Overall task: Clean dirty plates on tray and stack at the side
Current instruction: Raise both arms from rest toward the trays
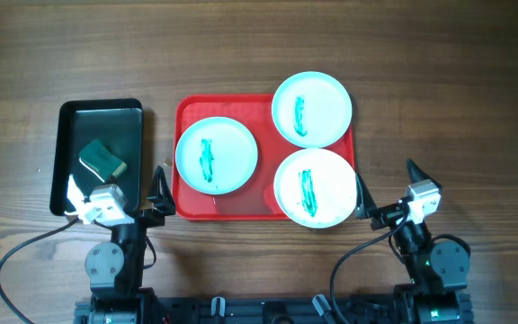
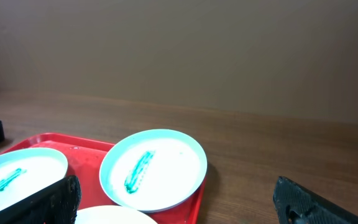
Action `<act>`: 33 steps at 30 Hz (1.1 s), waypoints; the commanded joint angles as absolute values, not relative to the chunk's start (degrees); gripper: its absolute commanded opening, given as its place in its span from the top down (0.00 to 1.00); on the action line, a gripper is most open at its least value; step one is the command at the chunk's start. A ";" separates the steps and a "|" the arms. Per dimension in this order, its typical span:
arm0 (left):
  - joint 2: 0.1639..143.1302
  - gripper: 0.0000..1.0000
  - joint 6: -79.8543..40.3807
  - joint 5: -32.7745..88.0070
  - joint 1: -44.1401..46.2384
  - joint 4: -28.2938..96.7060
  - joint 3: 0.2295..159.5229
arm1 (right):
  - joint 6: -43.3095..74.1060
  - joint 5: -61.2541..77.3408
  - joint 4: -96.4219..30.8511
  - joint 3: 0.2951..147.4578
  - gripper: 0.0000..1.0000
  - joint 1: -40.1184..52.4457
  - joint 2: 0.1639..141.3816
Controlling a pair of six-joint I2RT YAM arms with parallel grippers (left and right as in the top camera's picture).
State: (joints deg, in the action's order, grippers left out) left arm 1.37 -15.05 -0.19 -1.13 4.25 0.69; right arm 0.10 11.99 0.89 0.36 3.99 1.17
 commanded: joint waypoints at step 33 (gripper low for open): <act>0.82 0.00 -14.15 1.91 -0.86 4.27 0.34 | 0.19 11.05 0.84 0.30 0.00 4.29 0.80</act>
State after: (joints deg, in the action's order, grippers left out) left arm 1.37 -15.07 0.32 -1.13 4.27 0.69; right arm 0.10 11.68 0.86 0.36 3.99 1.17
